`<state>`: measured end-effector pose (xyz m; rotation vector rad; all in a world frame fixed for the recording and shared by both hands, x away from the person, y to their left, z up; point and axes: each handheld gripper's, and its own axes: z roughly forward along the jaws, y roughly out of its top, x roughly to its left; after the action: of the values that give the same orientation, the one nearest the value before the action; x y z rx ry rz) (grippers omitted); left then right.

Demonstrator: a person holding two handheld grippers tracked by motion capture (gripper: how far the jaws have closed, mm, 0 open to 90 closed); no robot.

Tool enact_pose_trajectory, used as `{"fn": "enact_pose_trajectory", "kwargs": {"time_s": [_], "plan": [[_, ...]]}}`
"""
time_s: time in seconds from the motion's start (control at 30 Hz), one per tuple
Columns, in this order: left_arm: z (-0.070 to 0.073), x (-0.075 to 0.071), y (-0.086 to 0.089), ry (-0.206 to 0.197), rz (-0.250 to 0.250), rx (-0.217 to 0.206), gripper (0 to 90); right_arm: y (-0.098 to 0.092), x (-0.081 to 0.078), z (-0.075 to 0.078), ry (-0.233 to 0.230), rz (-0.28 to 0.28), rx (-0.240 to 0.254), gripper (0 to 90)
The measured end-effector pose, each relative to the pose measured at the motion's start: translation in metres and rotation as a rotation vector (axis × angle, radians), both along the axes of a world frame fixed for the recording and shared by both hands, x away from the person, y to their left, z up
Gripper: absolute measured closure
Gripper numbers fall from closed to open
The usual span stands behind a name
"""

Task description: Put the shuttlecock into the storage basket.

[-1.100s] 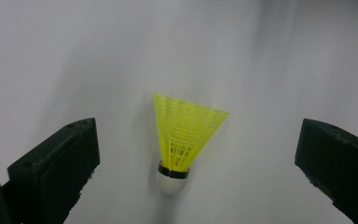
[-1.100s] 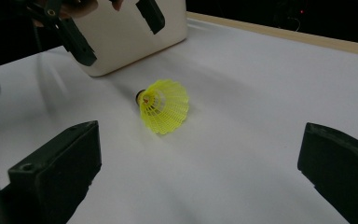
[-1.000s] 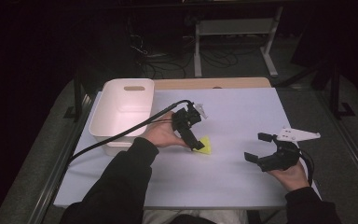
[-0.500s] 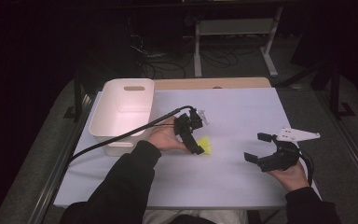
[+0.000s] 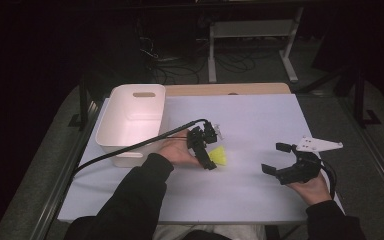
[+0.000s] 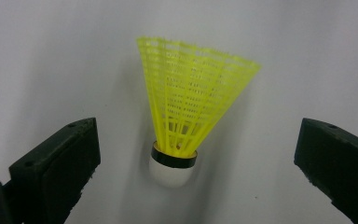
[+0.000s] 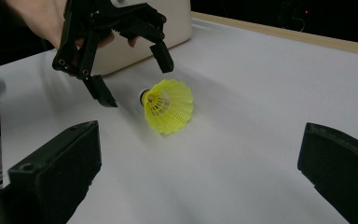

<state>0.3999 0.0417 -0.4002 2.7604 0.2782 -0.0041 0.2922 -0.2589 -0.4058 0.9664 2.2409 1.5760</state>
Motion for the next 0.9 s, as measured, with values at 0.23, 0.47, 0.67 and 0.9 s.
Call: {"fn": "enact_pose_trajectory", "kwargs": {"time_s": [0.23,0.47,0.67,0.9], "plan": [[-0.0040,0.0011,0.0021,0.002,-0.002,0.003,3.3,0.0001,0.0001,-0.0001,0.000,0.002,-0.001,0.0],[-0.0083,0.0025,0.0040,0.006,0.010,0.035,6.5,0.0003,0.0000,0.0000,-0.001,0.003,-0.001,0.0],[-0.0095,0.0041,0.0057,-0.003,0.016,0.039,14.1,0.0004,0.0001,0.0000,-0.001,0.004,-0.001,0.0],[-0.0085,0.0036,0.0062,-0.027,-0.014,0.059,26.8,0.0005,0.0002,-0.0001,-0.001,0.005,-0.001,0.0]]}}
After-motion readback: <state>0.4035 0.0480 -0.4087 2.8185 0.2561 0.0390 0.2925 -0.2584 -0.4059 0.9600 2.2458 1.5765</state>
